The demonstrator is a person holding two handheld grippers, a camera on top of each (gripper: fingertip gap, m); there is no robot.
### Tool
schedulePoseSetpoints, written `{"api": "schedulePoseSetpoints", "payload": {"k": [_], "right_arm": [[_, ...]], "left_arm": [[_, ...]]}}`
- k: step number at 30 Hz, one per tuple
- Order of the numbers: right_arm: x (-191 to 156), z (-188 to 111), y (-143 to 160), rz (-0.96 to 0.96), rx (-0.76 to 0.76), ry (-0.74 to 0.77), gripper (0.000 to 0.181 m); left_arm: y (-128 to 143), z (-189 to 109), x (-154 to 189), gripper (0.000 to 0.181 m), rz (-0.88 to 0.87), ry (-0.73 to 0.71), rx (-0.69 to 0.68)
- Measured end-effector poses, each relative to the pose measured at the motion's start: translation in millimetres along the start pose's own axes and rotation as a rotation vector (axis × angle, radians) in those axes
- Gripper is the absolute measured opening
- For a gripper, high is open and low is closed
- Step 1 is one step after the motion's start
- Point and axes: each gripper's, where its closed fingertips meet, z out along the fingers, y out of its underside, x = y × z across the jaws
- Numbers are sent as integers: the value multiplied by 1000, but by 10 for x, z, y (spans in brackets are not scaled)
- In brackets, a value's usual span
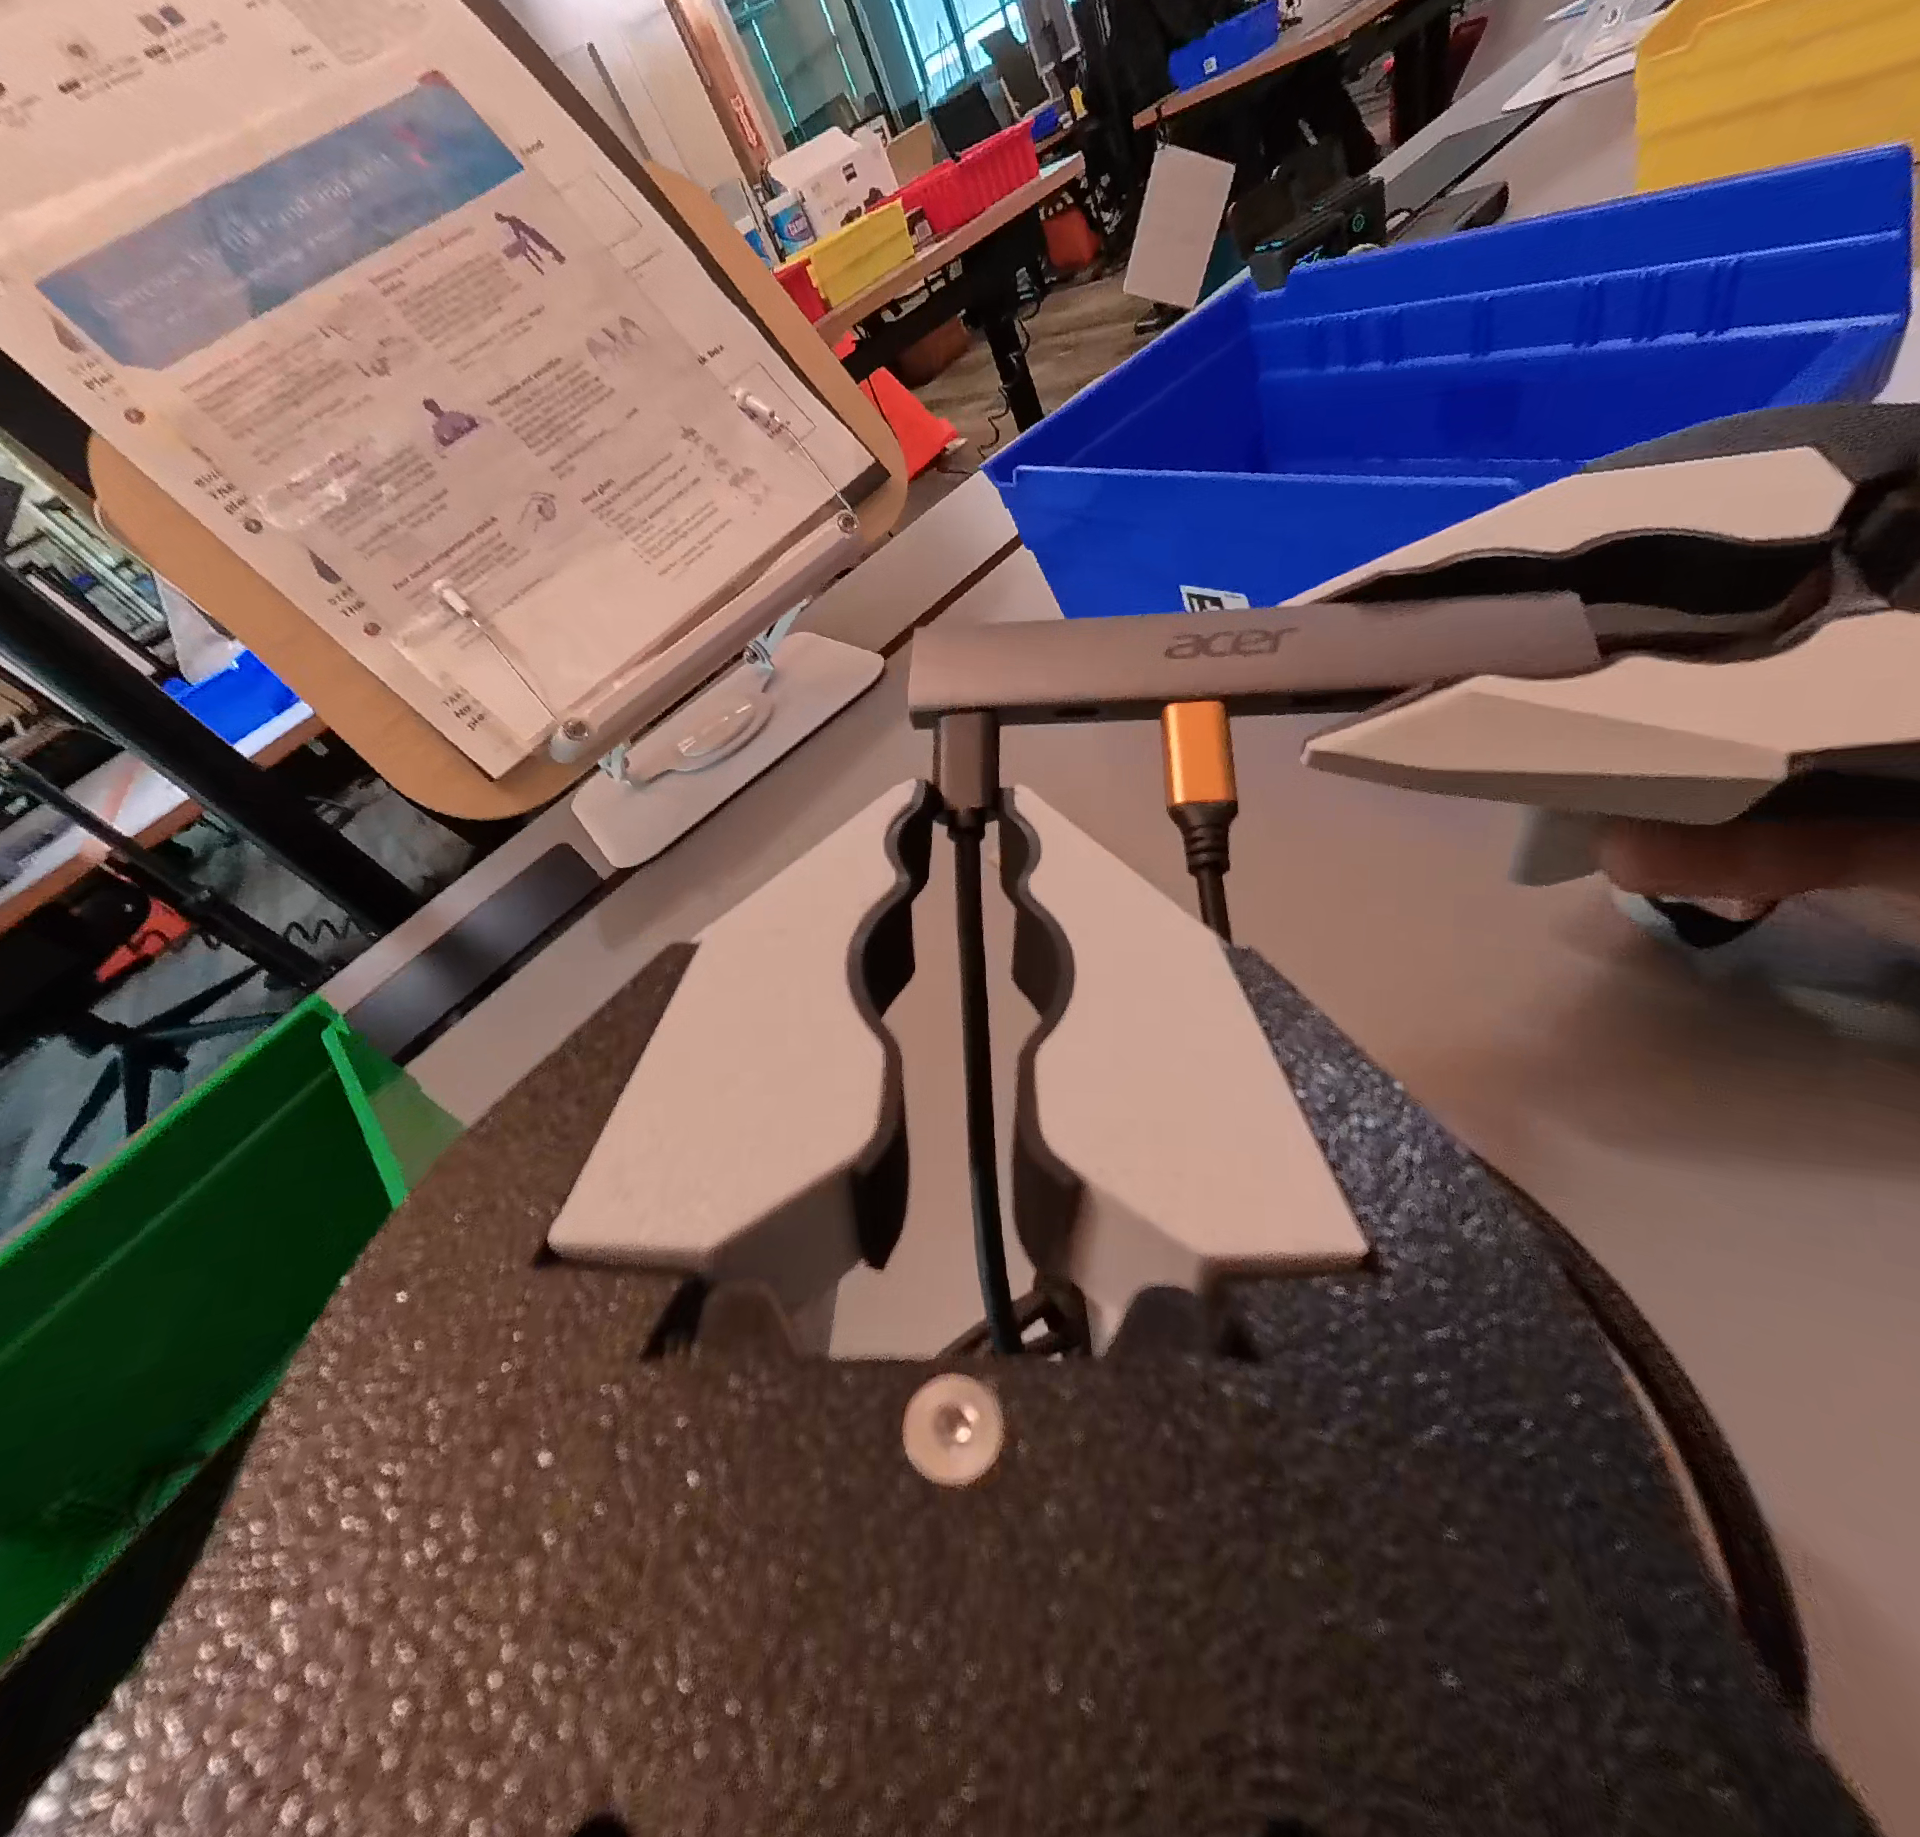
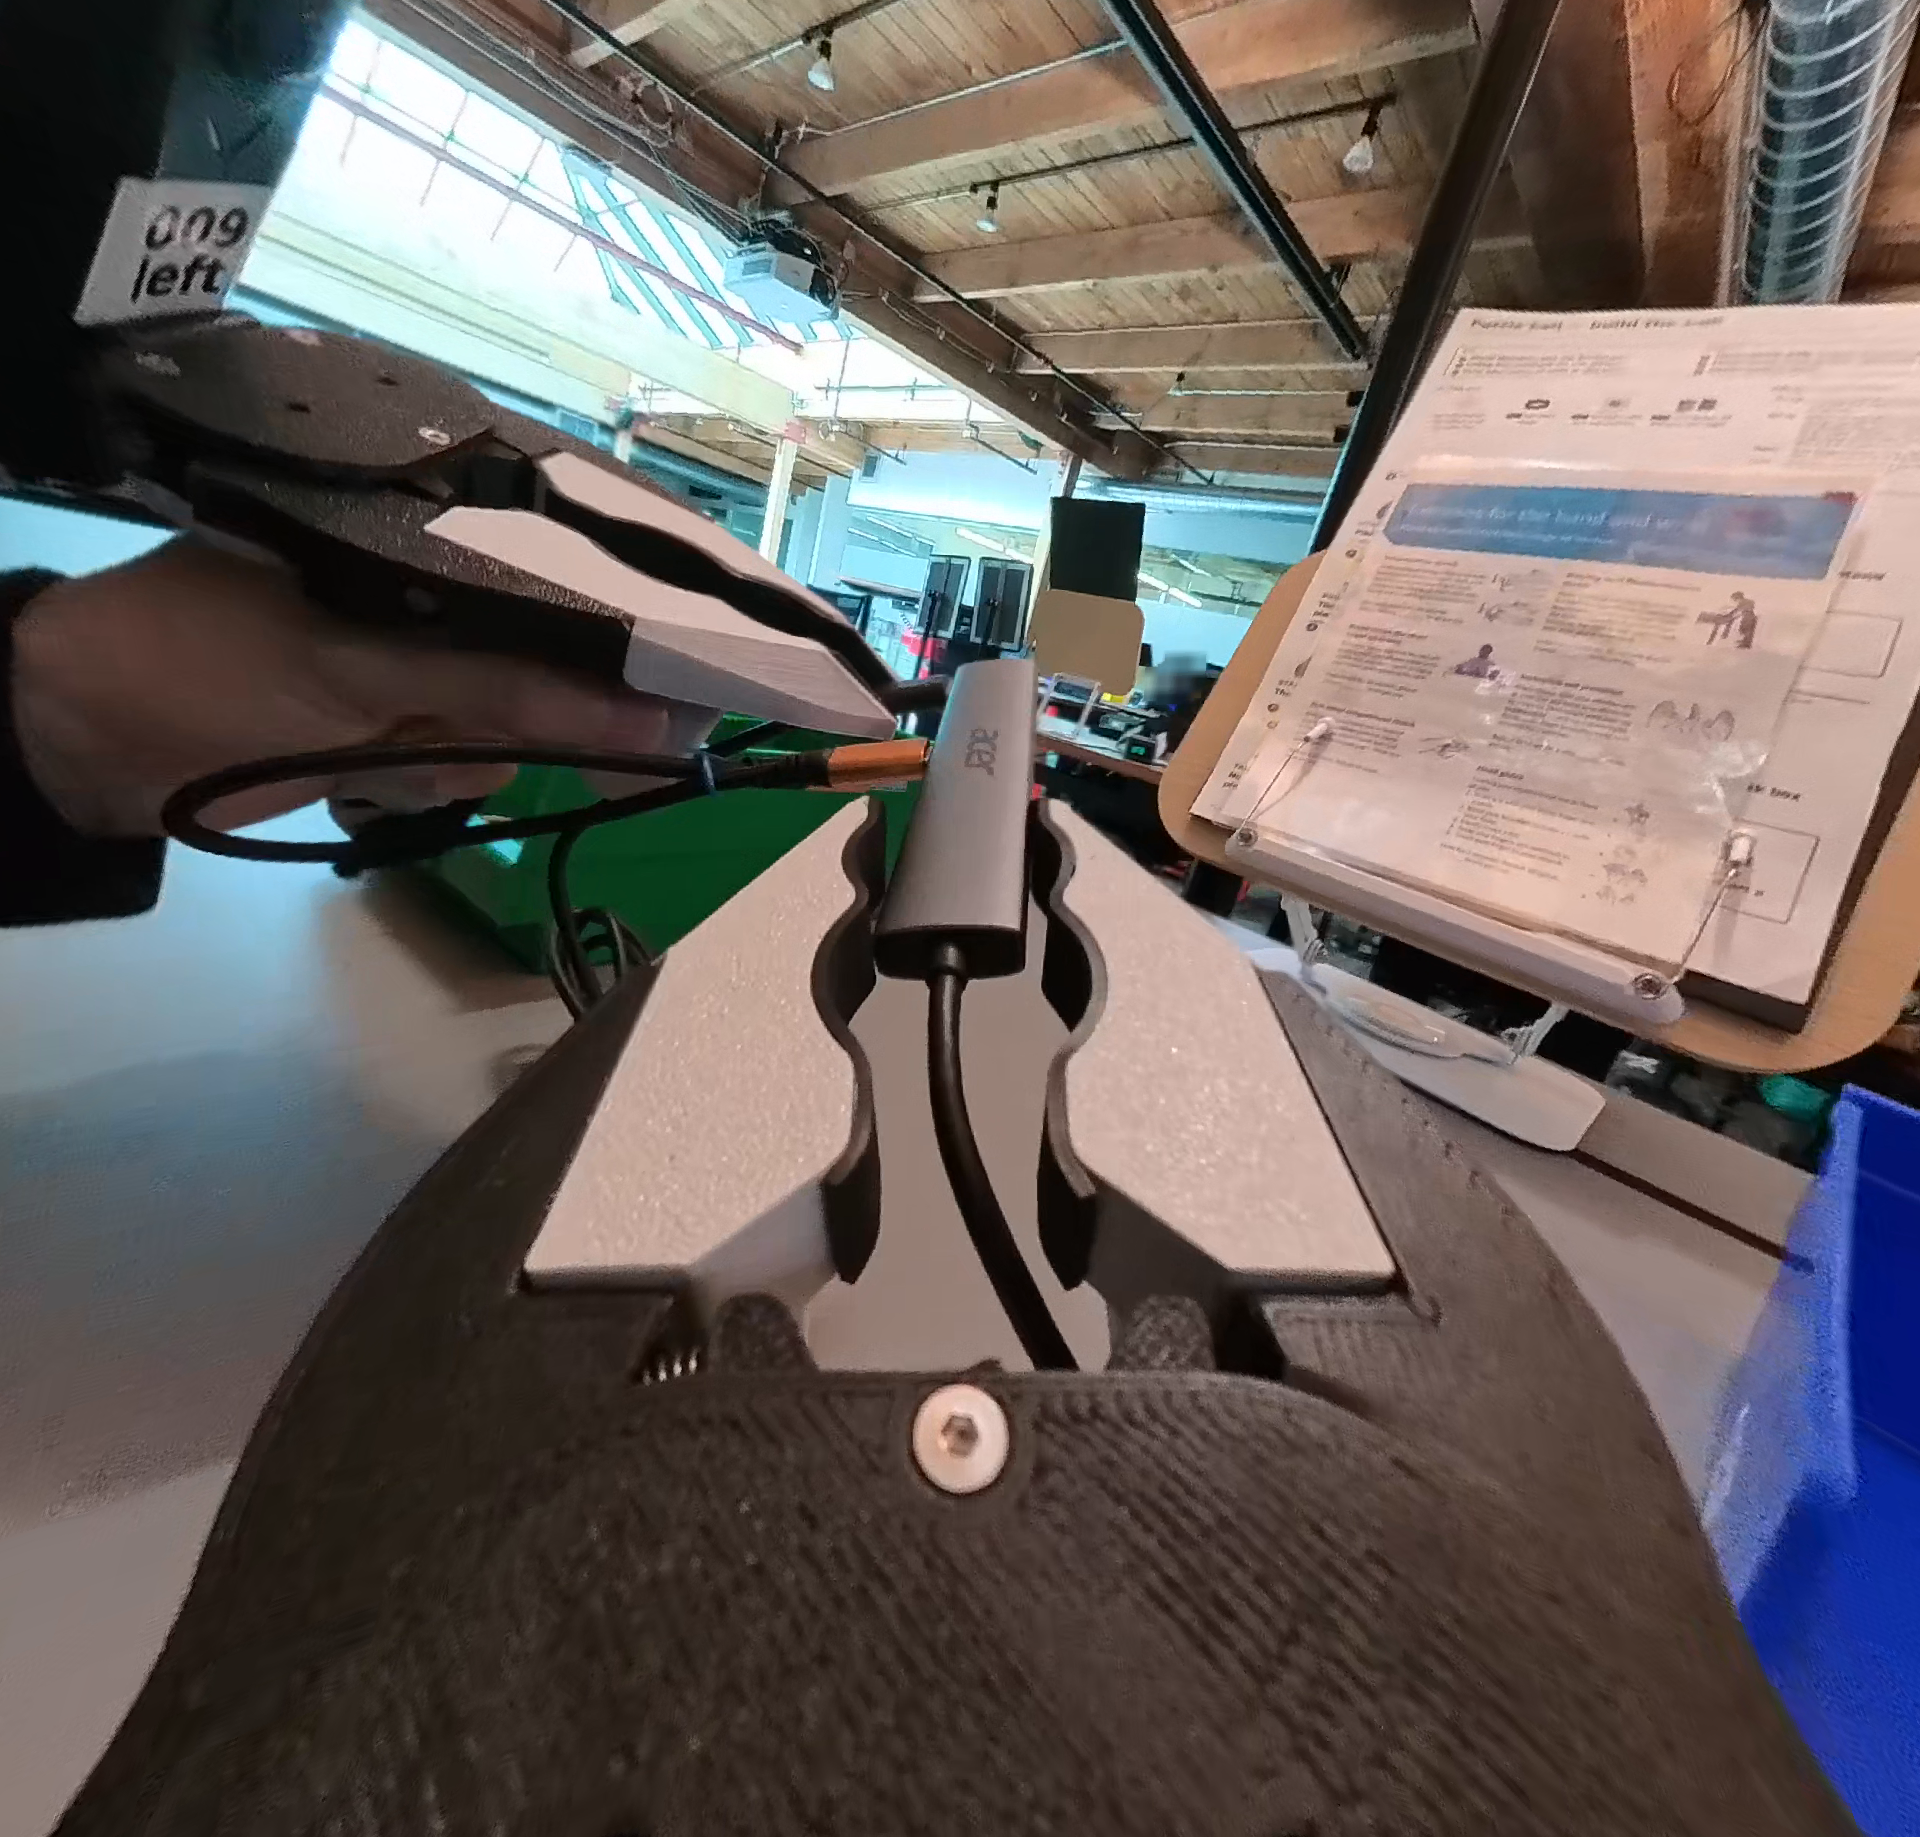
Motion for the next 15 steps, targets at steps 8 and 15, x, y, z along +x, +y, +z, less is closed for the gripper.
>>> {"api": "schedulePoseSetpoints", "payload": {"k": [8,15], "right_arm": [[33,4,-15,-80,-33,39,22],[-25,23,34,-99,-88,24,25]], "left_arm": [[13,-16,33,10,-28,11,-59],[123,11,14,9,37,-9,-88]]}}
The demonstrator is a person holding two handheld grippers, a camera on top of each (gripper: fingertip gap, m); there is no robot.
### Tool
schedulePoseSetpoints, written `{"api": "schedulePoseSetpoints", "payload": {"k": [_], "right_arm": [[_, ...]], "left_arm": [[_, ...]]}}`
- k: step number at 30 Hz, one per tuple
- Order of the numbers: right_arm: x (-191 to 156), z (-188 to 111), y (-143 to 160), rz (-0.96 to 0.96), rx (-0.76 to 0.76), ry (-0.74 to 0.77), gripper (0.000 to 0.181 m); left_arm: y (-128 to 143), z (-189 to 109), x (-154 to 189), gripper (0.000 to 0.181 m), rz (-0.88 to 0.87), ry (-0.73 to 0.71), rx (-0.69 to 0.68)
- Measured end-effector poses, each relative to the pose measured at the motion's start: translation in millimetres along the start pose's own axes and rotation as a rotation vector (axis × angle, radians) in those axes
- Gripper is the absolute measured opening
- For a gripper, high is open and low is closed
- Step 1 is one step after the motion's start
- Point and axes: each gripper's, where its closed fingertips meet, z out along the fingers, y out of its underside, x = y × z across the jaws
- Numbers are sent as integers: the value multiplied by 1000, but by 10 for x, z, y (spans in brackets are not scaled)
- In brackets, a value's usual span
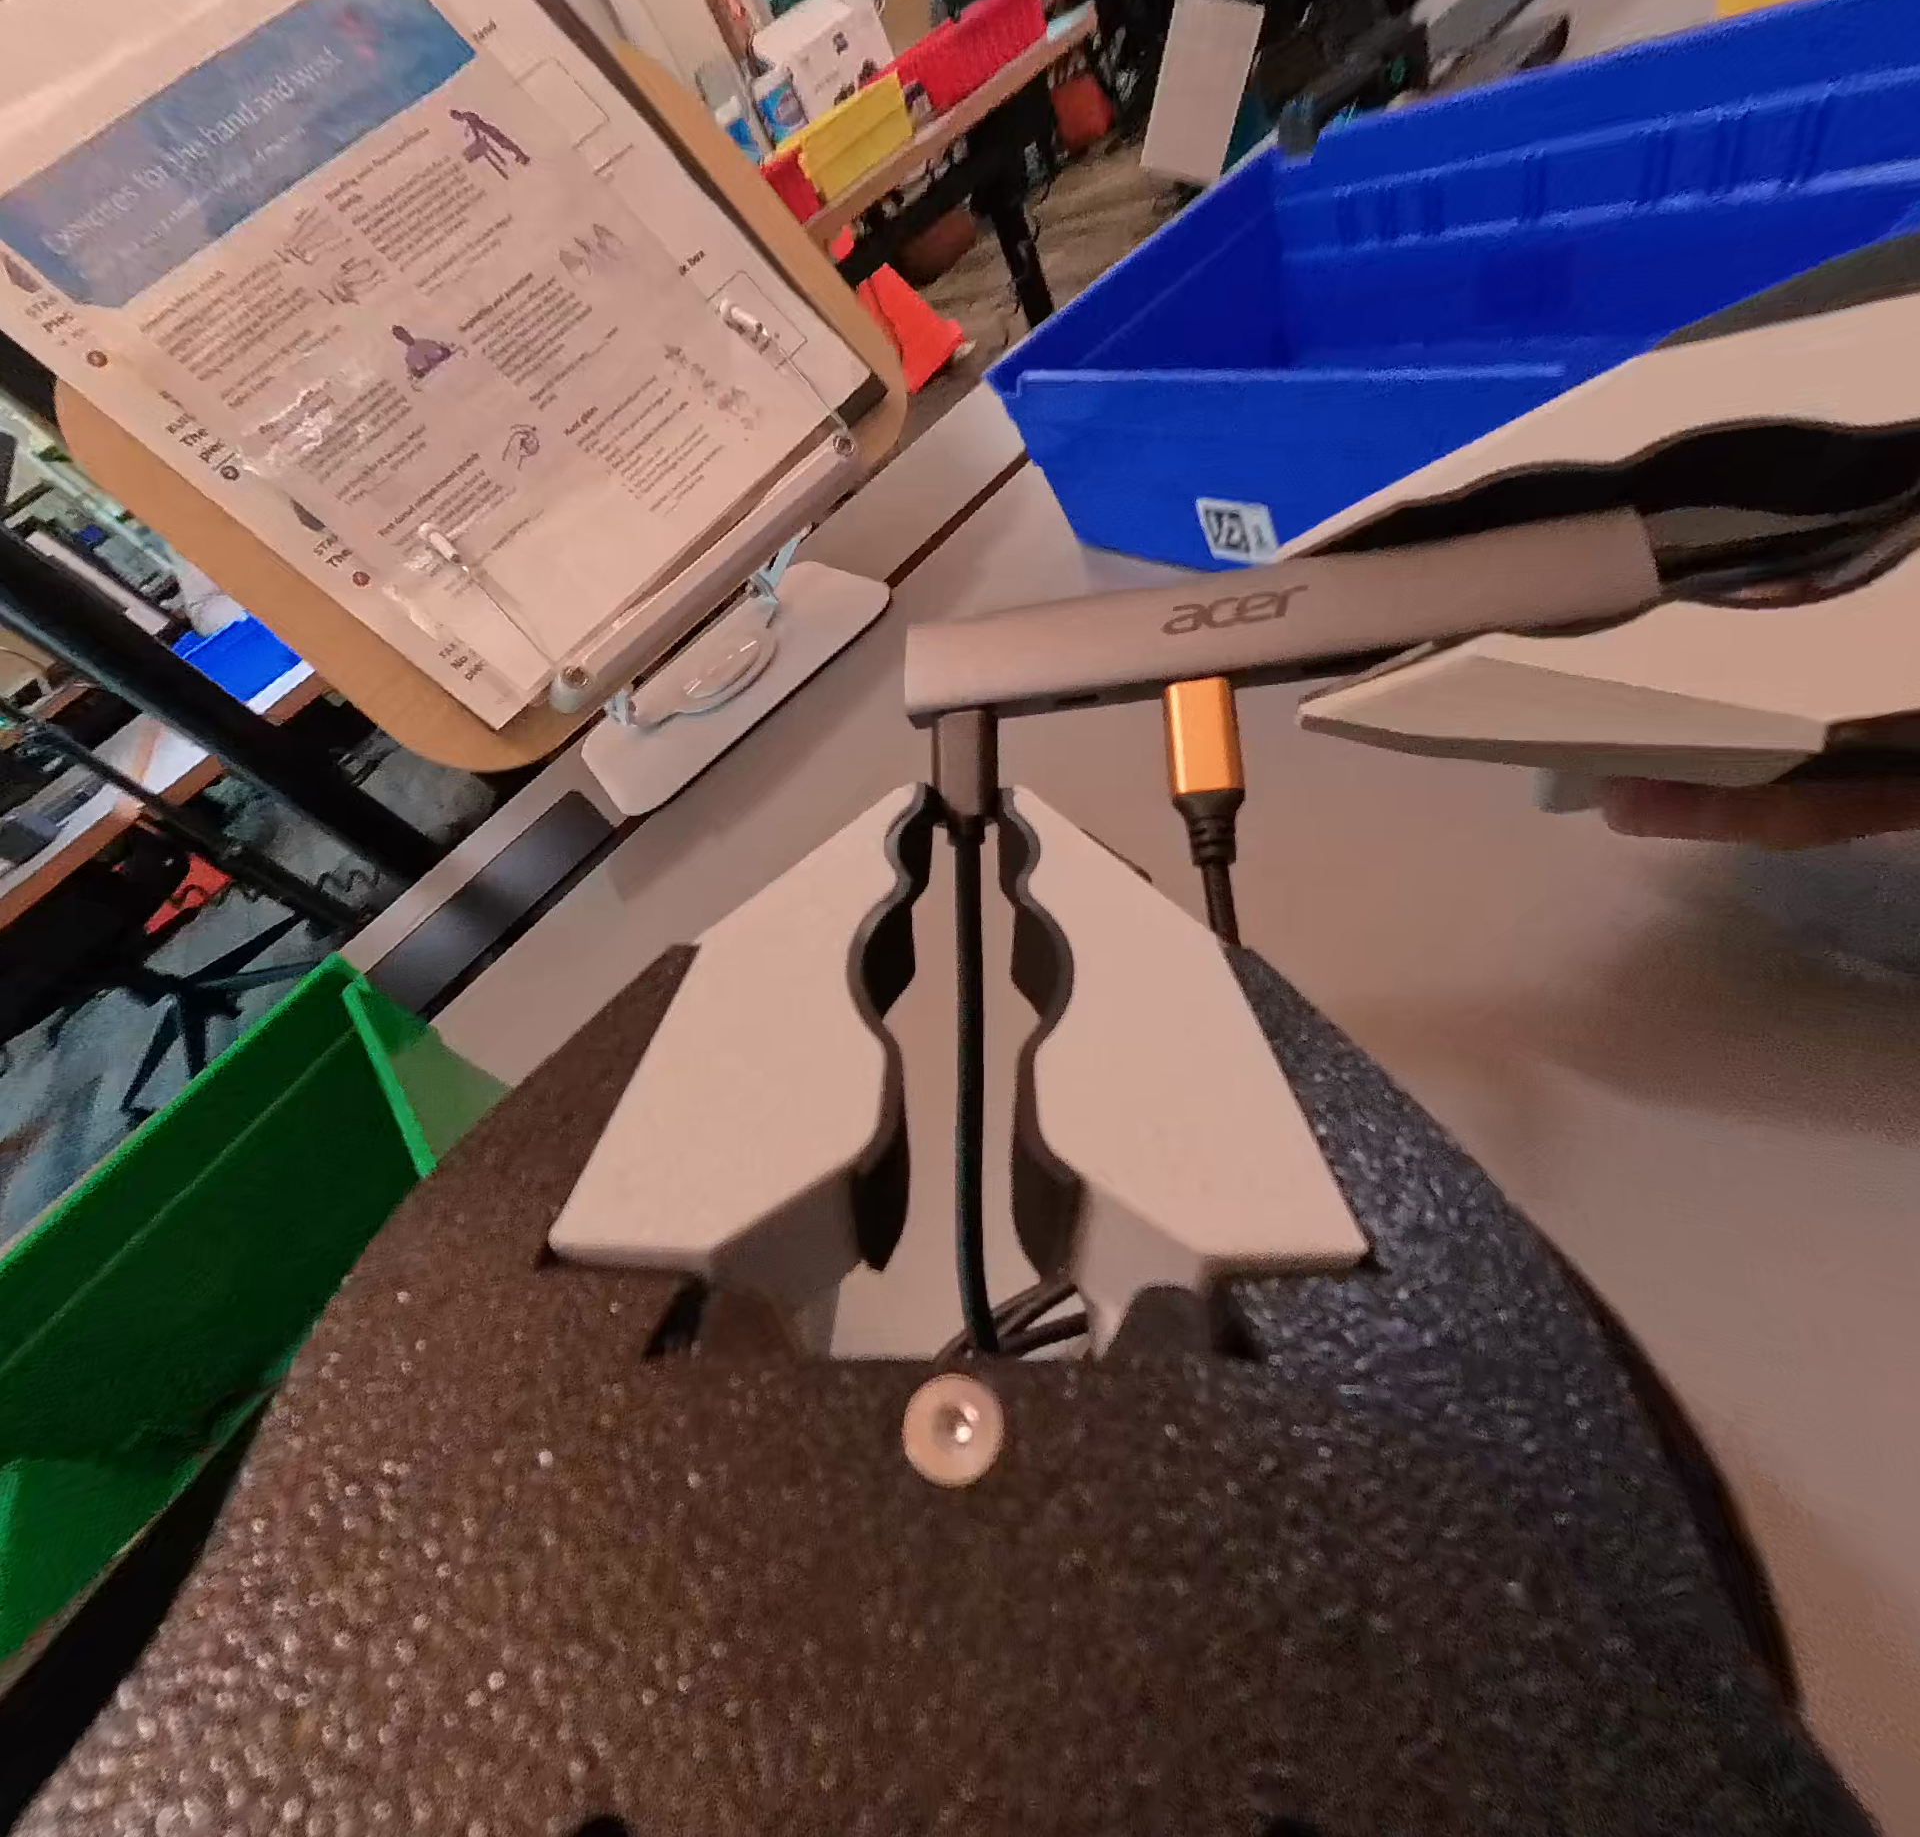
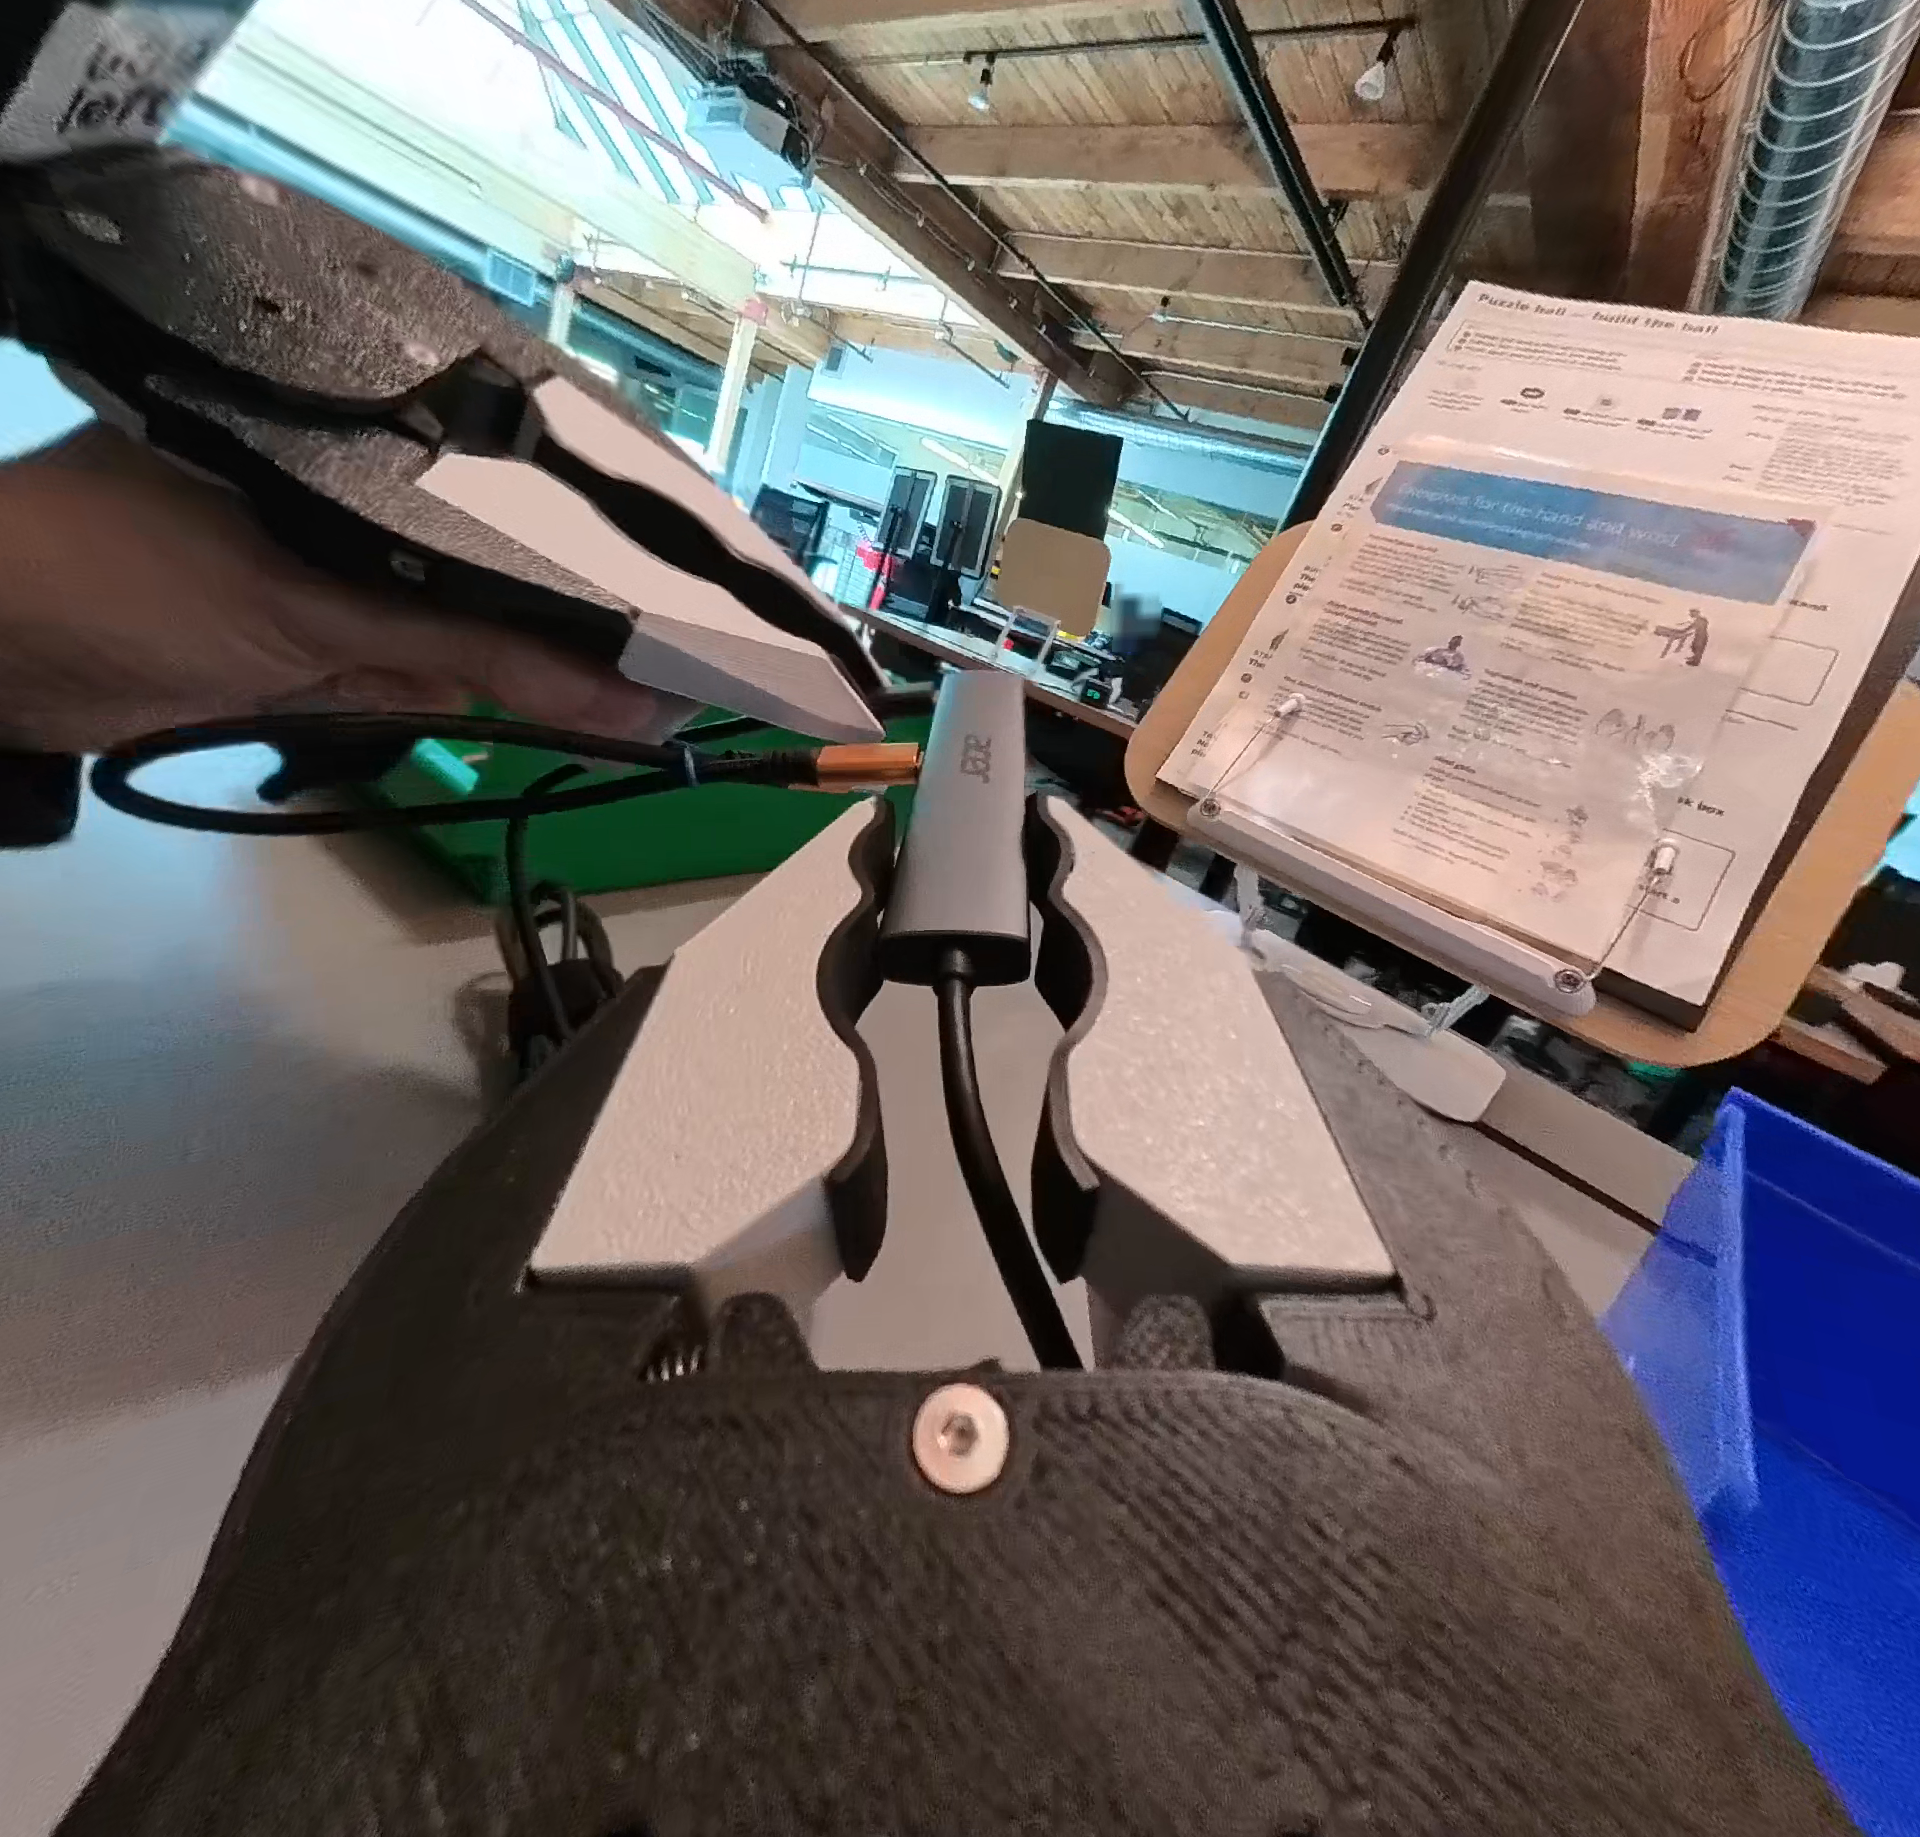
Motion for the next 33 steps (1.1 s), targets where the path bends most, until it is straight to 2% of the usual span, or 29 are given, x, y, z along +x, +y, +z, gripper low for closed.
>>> {"api": "schedulePoseSetpoints", "payload": {"k": [5,8,10,12,16,18,20,22,24,26,30,32,33], "right_arm": [[-44,-8,-169,-18,46,-38,22],[74,-46,-386,-120,55,18,22],[219,-113,-631,-177,70,72,22],[404,-228,-956,-231,97,133,21],[923,-515,-1588,-284,132,287,21],[1242,-605,-1778,-349,78,367,21],[1595,-661,-1846,-444,-44,448,21],[1926,-693,-1816,-519,-193,506,21],[2219,-692,-1653,-590,-377,527,22],[2389,-646,-1262,-634,-621,424,22],[2565,-685,-287,-513,-1078,217,22],[2597,-678,35,-469,-1192,170,22],[2577,-628,133,-432,-1201,150,22]], "left_arm": [[-150,-179,17,14,17,17,167],[-385,-530,-168,37,-121,-31,373],[-424,-793,-403,39,-238,-90,468],[-299,-923,-575,38,-287,-136,464],[66,-885,-710,33,-267,-173,351],[131,-857,-725,32,-284,-162,340],[172,-804,-693,32,-310,-126,327],[233,-736,-624,32,-309,-82,294],[301,-684,-576,32,-301,-60,260],[349,-648,-526,32,-299,-28,232],[415,-593,-439,30,-304,24,188],[464,-560,-399,30,-287,37,162],[493,-542,-365,29,-271,52,145]]}}
